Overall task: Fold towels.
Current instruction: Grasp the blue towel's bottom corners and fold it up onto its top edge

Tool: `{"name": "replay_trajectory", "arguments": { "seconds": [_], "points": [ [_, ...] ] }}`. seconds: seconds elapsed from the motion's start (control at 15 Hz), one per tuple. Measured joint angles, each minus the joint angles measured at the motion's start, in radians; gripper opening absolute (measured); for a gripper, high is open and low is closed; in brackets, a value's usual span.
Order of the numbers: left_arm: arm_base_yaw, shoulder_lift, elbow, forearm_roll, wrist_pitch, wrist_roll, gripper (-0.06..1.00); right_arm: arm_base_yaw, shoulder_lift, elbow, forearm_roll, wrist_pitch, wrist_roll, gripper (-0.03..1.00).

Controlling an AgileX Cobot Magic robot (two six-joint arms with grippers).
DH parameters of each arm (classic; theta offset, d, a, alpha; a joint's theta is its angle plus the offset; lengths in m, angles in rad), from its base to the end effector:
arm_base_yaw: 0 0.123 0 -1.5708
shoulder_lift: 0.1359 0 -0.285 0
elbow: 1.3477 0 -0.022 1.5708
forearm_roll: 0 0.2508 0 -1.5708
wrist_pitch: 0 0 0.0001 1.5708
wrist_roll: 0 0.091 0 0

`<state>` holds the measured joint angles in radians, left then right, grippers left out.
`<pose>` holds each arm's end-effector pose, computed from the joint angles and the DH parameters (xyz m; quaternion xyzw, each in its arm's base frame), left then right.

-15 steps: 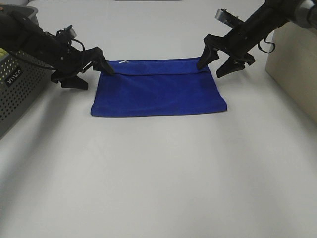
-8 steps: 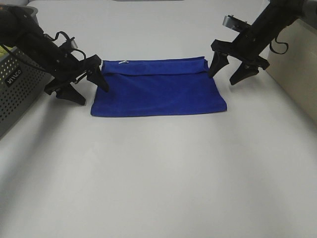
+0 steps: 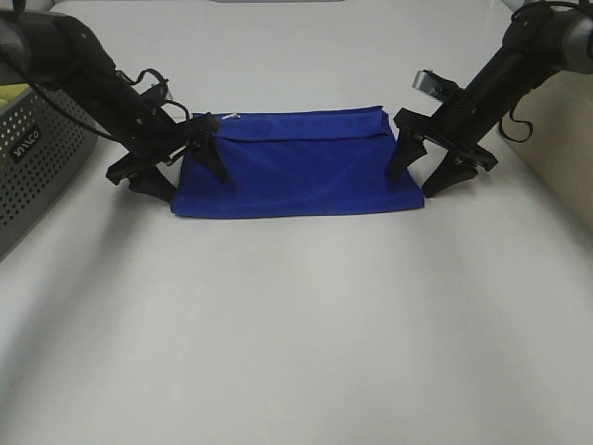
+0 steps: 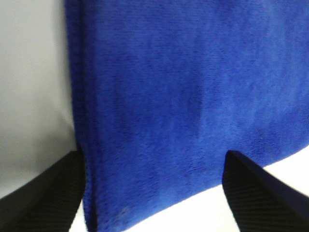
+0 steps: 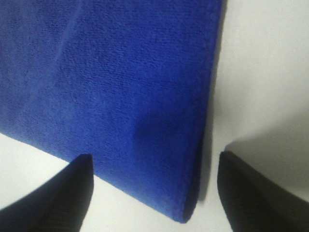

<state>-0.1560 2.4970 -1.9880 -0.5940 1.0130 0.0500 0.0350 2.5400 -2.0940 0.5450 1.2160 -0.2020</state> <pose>0.4916 -0.1211 0.1011 -0.0389 0.9631 -0.2613 0.0512 0.4992 0.0618 0.1041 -0.0205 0.9675 0.2515 0.0191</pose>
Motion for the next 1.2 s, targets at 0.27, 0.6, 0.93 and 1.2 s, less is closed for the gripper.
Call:
{"name": "replay_trajectory", "arguments": {
  "seconds": [0.27, 0.6, 0.93, 1.2],
  "points": [
    [-0.026, 0.009, -0.005, -0.005, -0.016, -0.037, 0.64, 0.034, 0.022, -0.001, 0.021, 0.007, 0.001, 0.44],
    [-0.026, 0.021, -0.005, 0.041, 0.051, -0.042, 0.02, 0.019, 0.023, 0.0, -0.016, 0.006, 0.03, 0.02],
    [-0.029, -0.042, 0.011, 0.14, 0.181, -0.067, 0.02, 0.016, -0.098, 0.137, -0.069, 0.003, 0.056, 0.02],
    [-0.068, -0.148, 0.228, 0.16, 0.173, -0.07, 0.02, 0.017, -0.243, 0.426, -0.068, 0.003, 0.044, 0.02]
  ]
}}
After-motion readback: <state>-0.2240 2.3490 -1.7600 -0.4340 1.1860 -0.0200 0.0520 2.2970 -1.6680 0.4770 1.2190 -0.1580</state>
